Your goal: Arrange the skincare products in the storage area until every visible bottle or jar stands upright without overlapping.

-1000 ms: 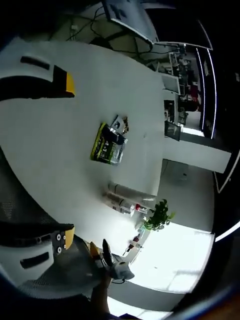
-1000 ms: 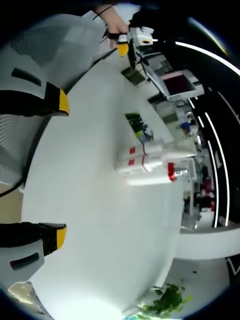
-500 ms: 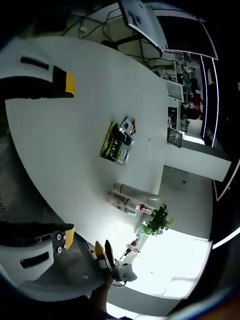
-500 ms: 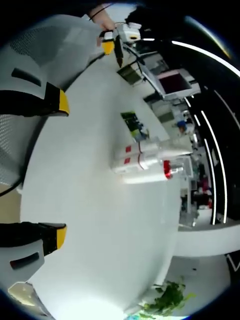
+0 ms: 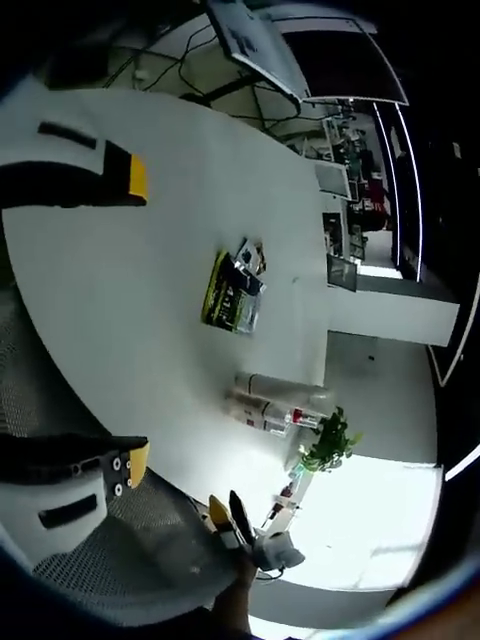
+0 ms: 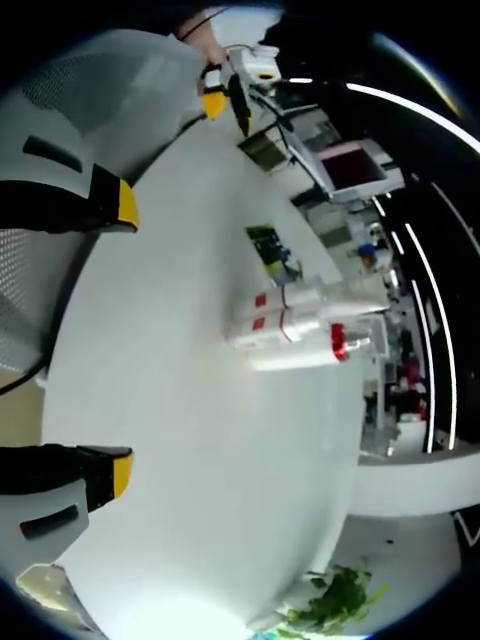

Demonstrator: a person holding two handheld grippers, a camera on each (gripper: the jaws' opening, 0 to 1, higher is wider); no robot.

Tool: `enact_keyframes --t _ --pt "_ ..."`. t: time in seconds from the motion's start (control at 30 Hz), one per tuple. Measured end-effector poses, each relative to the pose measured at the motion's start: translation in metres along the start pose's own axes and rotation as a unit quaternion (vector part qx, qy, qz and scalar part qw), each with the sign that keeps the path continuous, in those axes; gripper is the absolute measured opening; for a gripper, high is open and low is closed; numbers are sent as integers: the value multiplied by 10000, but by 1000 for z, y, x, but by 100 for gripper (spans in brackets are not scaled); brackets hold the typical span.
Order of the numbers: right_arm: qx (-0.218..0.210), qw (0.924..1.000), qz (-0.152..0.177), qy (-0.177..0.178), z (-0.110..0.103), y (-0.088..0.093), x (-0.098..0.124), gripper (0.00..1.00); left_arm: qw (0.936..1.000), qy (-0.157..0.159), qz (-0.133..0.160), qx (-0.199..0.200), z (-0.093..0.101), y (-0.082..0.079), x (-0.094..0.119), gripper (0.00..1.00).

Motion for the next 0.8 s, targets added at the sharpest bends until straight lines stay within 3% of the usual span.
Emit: enact_keyframes --t 0.6,0.8 --pt "-5 10000 -91 -10 0 3 0 91 9999 33 -86 94 -2 6 -2 86" --pt "-46 10000 -52 -10 0 2 0 90 9993 354 -94 -69 9 -3 -2 93"
Point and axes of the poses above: the point that each gripper's makers call its tool centre point, and the gripper's own axes: x roughly backward along the fingers, z roughly to its right, y roughly out of its underside, the point moved 3 cm from there along x, roughly backward along the fingers, and after that the axes turned 12 degrees about -x, right-handed, at the moved point
